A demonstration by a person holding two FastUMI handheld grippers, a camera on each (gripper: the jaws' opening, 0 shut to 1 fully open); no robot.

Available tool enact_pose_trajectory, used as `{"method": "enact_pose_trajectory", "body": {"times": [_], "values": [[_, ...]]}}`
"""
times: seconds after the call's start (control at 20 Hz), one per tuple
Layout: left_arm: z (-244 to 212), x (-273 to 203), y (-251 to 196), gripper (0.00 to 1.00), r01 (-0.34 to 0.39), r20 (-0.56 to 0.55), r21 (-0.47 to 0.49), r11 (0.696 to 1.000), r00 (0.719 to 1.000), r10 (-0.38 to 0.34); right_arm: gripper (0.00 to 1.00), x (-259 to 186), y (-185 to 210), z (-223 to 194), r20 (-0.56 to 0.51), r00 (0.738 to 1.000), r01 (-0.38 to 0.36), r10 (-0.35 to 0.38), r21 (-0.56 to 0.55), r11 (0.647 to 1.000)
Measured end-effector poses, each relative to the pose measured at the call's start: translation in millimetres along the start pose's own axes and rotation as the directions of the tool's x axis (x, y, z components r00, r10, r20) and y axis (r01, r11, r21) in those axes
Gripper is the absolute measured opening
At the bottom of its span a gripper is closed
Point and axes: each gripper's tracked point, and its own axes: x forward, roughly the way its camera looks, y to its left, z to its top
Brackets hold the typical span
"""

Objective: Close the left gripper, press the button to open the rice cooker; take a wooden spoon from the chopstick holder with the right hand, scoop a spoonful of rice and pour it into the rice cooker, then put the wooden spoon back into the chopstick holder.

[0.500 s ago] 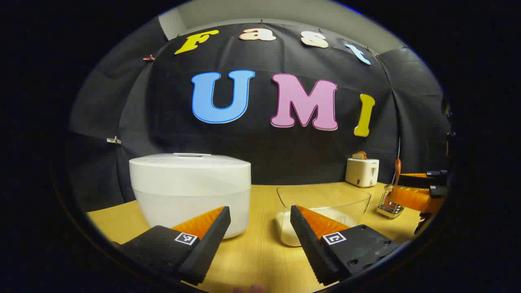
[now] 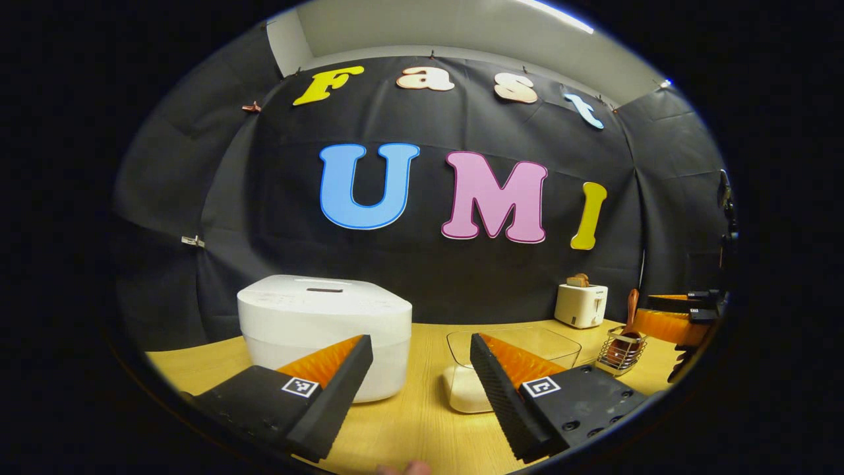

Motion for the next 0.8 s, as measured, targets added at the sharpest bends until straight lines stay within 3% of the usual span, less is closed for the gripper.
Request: {"method": "enact_pose_trajectory", "body": {"times": [0.35, 0.5, 0.7, 0.8], "values": [[0, 0, 0, 0.96, -0.001, 0.006, 0.001, 1.000, 1.000, 0.001, 0.99, 0, 0, 1, 0.008, 1.000, -0.003, 0.003, -0.002, 1.000], [9, -2, -6, 0.96, 0.045, 0.015, 0.011, 0.999, 0.999, -0.046, 0.99, -1, -3, 3, 0.011, 1.000, 0.001, -0.001, 0.002, 1.000], [50, 10, 18, 0.05, 0.023, 0.069, 0.000, 1.000, 0.997, -0.023, 0.99, -3, -10, 10, 0.028, 1.000, 0.013, -0.013, 0.000, 1.000], [79, 23, 32, 0.05, 0.028, 0.065, -0.010, 1.000, 0.997, -0.028, 0.99, -5, -14, 14, 0.040, 0.999, 0.020, -0.021, 0.008, 1.000]]}}
